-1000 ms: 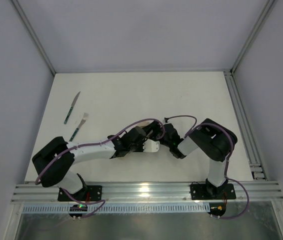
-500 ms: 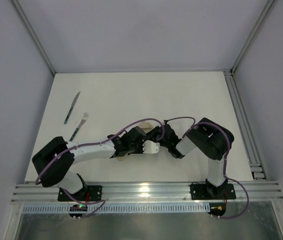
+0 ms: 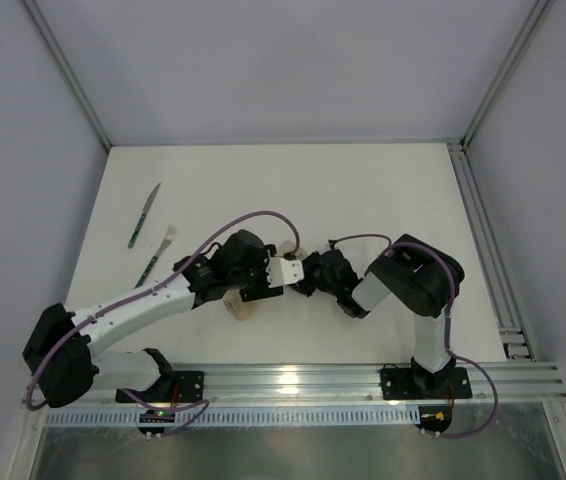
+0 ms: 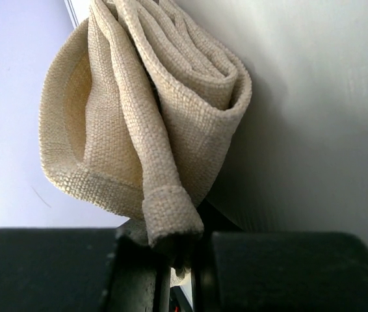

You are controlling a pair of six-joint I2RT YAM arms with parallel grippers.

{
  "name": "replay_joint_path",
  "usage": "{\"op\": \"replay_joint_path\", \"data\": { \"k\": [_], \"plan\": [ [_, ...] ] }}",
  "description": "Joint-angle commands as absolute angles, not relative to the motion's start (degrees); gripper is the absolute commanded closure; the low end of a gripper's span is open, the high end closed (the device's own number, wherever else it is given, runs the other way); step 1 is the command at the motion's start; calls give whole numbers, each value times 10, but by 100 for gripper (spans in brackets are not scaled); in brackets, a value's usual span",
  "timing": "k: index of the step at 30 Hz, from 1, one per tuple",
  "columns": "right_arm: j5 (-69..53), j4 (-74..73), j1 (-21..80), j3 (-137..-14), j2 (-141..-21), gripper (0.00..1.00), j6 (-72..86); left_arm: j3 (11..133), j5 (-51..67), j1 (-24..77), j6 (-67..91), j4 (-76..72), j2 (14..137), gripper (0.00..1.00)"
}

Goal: Fold the napkin into a case and place the utensils inside
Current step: Stuff the top corner of the smaller-rectangle-folded napkin into the folded napkin.

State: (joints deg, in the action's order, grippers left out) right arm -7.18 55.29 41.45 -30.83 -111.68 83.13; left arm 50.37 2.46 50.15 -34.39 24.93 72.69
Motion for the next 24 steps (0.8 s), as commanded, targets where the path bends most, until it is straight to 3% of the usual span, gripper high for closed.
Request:
{"op": "replay_joint_path", "data": {
  "k": [1,10,16,20,23,24],
  "plan": [
    [-54,546,410,-301,-1131,96,824,440,-10,444,-340,238,715,35],
    [-51,545,411,-302,-1131,96,821,388,-6,436,-354,139,763,31],
    [-47,555,411,-297,-1130,96,825,375,-31,436,-366,119,805,43],
    [-49,563,410,-295,-1136,96,828,371,-30,439,-364,98,811,65],
    [-49,573,410,-293,-1139,96,834,374,-29,440,-364,102,824,76],
    [-48,575,410,-291,-1138,96,833,375,-32,442,-363,102,826,91]
  ]
}}
